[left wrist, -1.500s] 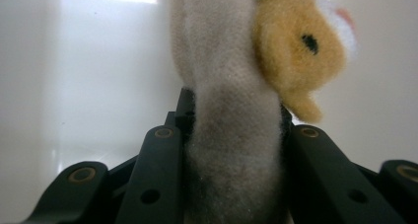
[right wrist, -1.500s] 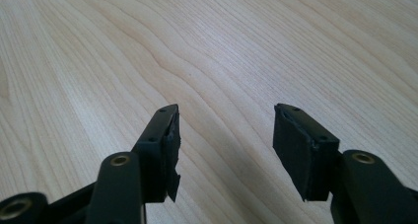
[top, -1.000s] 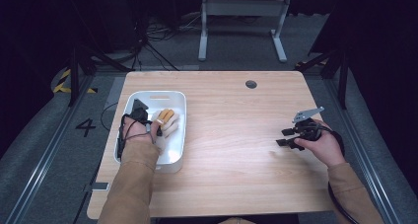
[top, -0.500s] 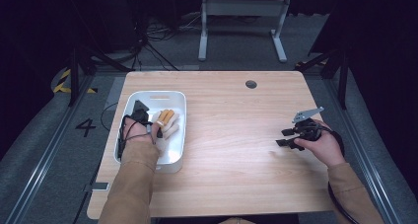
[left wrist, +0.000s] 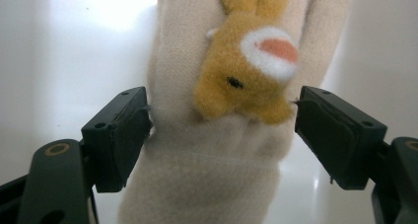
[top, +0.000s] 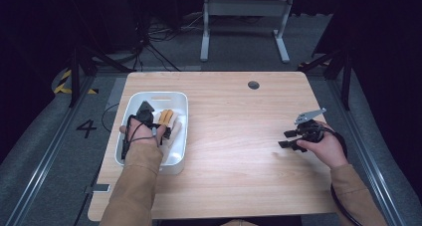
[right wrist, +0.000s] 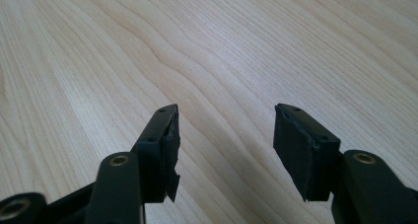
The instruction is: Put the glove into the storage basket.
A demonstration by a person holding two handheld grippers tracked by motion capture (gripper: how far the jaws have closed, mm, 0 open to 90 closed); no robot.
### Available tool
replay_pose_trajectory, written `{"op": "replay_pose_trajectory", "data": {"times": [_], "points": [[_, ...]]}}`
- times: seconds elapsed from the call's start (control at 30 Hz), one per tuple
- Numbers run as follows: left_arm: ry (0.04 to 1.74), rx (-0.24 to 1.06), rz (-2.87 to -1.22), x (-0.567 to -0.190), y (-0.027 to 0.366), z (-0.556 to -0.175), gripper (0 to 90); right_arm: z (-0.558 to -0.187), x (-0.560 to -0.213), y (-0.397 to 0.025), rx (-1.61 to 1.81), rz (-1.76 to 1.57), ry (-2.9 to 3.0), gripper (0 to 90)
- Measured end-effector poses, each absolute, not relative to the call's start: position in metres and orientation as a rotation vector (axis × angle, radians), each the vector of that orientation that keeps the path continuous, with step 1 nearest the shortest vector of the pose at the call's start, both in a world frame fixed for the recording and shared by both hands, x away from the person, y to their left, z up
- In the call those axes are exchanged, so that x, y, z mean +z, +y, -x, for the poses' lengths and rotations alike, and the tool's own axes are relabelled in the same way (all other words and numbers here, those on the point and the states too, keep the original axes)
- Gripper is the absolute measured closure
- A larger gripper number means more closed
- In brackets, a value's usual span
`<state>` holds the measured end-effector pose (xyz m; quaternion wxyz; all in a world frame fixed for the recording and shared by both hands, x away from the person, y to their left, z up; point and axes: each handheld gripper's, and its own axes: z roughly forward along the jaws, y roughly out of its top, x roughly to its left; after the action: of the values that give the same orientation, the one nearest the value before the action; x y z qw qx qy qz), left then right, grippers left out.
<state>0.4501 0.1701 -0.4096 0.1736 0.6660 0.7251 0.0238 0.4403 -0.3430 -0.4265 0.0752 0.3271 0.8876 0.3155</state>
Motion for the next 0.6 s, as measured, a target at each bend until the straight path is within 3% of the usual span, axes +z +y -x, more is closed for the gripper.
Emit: {"op": "replay_pose_trajectory", "data": {"times": [0.2, 0.6], "points": [[1.986, 0.179, -1.907, -0.396, 0.168, -0.445, 23.2, -0.44, -0.426, -0.343, 0.95, -0.979, 2.657, 44.2], [1.906, 0.265, -1.927, -0.359, 0.165, -0.44, 23.1, -0.441, -0.427, -0.345, 0.949, -0.984, 2.655, 43.9]]}}
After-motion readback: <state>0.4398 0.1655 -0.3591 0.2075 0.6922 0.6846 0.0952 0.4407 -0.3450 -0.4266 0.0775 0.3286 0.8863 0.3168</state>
